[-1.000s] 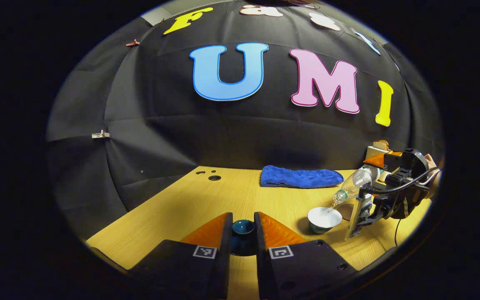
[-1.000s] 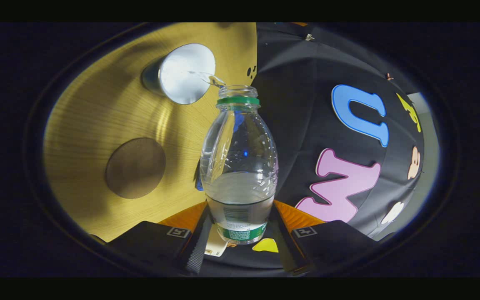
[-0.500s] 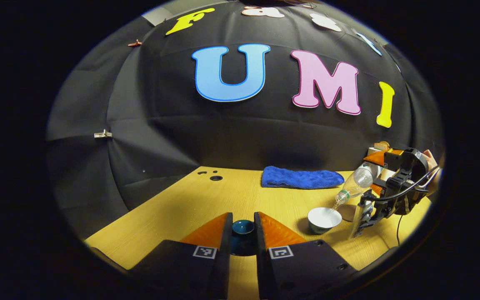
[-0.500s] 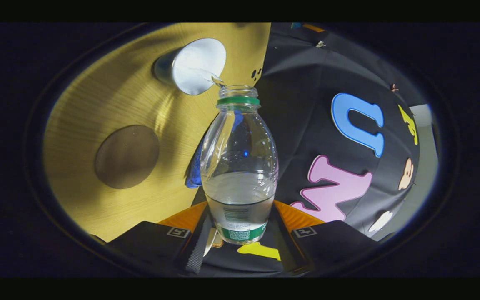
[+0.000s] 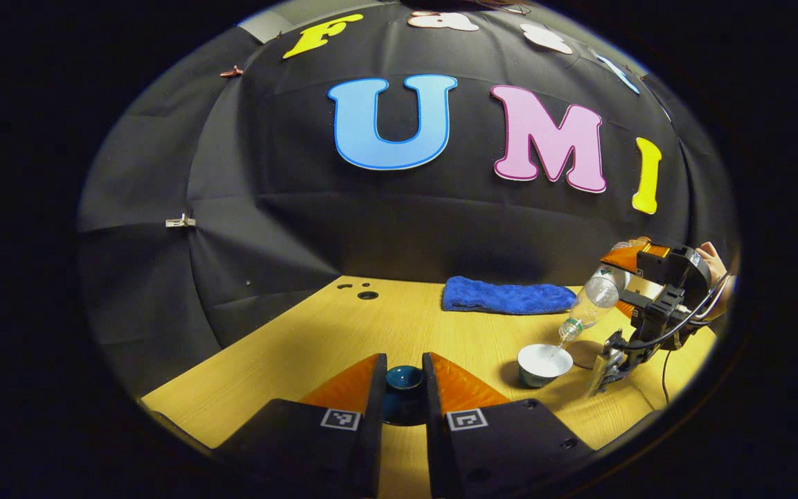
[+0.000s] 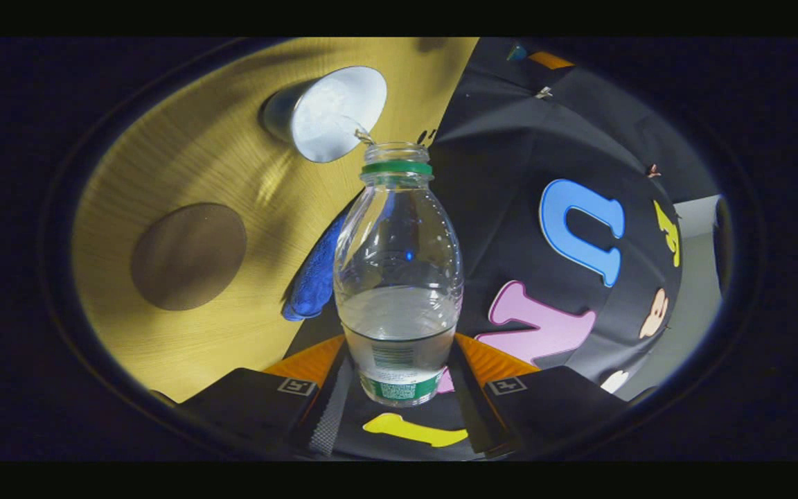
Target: Open the teacup lid with one hand, grasp the water bottle and pour water into the teacup with the other hand; after pouring, place the water bottle on the coaster and then close the teacup lid.
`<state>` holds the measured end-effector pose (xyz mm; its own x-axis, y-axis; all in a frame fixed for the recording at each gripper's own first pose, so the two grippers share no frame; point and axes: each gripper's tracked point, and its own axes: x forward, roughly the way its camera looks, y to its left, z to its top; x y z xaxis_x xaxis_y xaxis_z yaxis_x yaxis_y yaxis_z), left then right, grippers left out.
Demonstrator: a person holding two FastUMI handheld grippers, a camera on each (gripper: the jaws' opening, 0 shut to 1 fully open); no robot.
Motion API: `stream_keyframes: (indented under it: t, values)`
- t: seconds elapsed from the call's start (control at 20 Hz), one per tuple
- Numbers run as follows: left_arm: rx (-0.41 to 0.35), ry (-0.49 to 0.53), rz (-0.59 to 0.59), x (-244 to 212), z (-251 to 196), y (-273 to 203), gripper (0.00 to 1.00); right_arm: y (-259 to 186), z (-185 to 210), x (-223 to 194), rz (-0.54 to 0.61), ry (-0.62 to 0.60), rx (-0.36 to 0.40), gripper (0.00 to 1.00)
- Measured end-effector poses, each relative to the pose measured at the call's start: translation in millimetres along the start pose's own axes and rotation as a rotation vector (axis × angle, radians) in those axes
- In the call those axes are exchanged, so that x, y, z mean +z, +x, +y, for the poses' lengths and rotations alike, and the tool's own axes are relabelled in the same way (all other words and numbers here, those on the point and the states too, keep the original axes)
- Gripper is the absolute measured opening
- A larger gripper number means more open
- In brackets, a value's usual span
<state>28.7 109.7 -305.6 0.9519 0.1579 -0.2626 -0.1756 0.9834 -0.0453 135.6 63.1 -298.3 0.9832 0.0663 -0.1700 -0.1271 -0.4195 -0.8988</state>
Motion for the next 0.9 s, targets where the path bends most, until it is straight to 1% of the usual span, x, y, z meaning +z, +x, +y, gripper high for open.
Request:
stream_keyframes:
  t: [0.15, 0.35, 0.4, 0.45, 0.55, 0.6, 0.65, 0.7, 0.8, 0.85, 0.9]
  values:
    - [0.002, -0.005, -0.003, 1.2, 0.4, -3.1, 0.31, -2.0, -4.4, 0.3, 0.002, -0.018, -0.030, 0.74]
    - [0.008, -0.010, -0.008, 1.0, 2.5, -8.1, 0.31, -0.3, -21.9, 5.5, -0.021, -0.100, -0.109, 0.73]
    - [0.011, -0.008, -0.011, 1.1, 3.8, -9.1, 0.35, 0.0, -28.1, 7.4, -0.030, -0.121, -0.125, 0.71]
    - [0.013, -0.009, -0.013, 1.5, 4.1, -9.9, 0.31, 0.0, -31.0, 8.4, -0.038, -0.134, -0.132, 0.74]
    - [0.017, -0.014, -0.014, 1.1, 5.2, -11.1, 0.31, 1.6, -34.1, 11.1, -0.055, -0.142, -0.146, 0.74]
    - [0.019, -0.014, -0.012, -0.3, 5.3, -12.4, 0.31, 1.2, -34.2, 13.1, -0.065, -0.144, -0.153, 0.71]
    - [0.019, -0.015, -0.011, -0.3, 5.0, -12.7, 0.31, 0.7, -35.0, 16.2, -0.076, -0.143, -0.161, 0.71]
    - [0.020, -0.014, -0.010, -1.0, 4.8, -13.5, 0.31, -0.4, -37.3, 18.3, -0.086, -0.148, -0.177, 0.74]
    - [0.019, -0.011, -0.011, 0.2, 4.3, -14.2, 0.31, -2.3, -48.4, 23.6, -0.102, -0.169, -0.205, 0.74]
    - [0.020, -0.010, -0.012, 0.9, 4.5, -14.1, 0.35, 0.3, -51.5, 25.1, -0.106, -0.175, -0.206, 0.74]
    - [0.022, -0.012, -0.015, 1.8, 5.4, -14.1, 0.31, 3.2, -50.5, 23.9, -0.108, -0.178, -0.205, 0.74]
